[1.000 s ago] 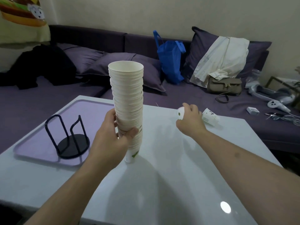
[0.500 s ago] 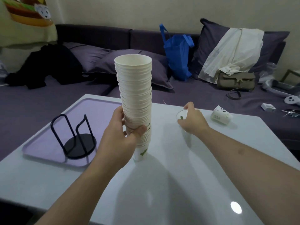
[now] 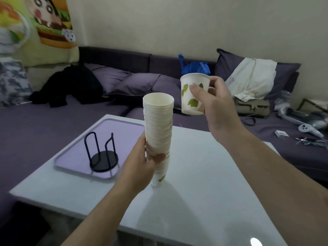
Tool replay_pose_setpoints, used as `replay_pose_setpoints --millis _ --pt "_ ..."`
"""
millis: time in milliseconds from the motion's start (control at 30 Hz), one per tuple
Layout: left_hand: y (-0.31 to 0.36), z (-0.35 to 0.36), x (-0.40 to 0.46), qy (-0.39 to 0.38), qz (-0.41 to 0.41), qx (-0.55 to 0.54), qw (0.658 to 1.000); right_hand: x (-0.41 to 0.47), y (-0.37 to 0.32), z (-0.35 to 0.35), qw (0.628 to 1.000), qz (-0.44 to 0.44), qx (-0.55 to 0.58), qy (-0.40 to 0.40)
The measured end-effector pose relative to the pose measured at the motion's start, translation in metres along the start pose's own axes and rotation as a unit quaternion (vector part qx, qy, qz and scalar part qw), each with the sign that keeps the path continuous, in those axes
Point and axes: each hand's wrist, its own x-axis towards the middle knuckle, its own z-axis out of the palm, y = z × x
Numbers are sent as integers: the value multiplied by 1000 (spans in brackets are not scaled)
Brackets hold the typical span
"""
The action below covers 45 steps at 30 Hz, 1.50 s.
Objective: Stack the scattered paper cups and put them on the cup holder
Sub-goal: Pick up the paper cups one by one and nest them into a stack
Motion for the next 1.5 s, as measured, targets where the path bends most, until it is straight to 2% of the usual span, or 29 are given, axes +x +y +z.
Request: replay_pose_setpoints --millis 267,467,567,800,1000,1267,1333,1400,1500 --pt "9 -8 -16 -8 -3 2 1000 -9 -50 32 996 -71 56 -27" --pt "10 -11 -18 -12 -3 -4 1000 -19 -27 55 992 -54 -46 -109" --pt "9 -13 -18 -10 1 -13 1000 -22 -13 53 988 -65 -89 -105" --pt "3 -11 -12 -7 -9 -11 1000 -18 -14 48 983 -81 -108 -122" --pt "2 -7 -10 -3 -5 -3 1000 -21 -6 45 954 -90 -235 -163" --pt "2 -5 -8 2 5 -1 1000 -33 2 41 935 -102 -260 -220" --pt "1 -4 -7 4 6 -2 1000 -34 6 36 946 -85 -209 -232" --pt "0 -2 -6 2 5 4 1000 -35 11 28 962 -70 -148 -218" --pt "0 1 -1 2 3 14 1000 -34 36 7 971 -39 -174 -160"
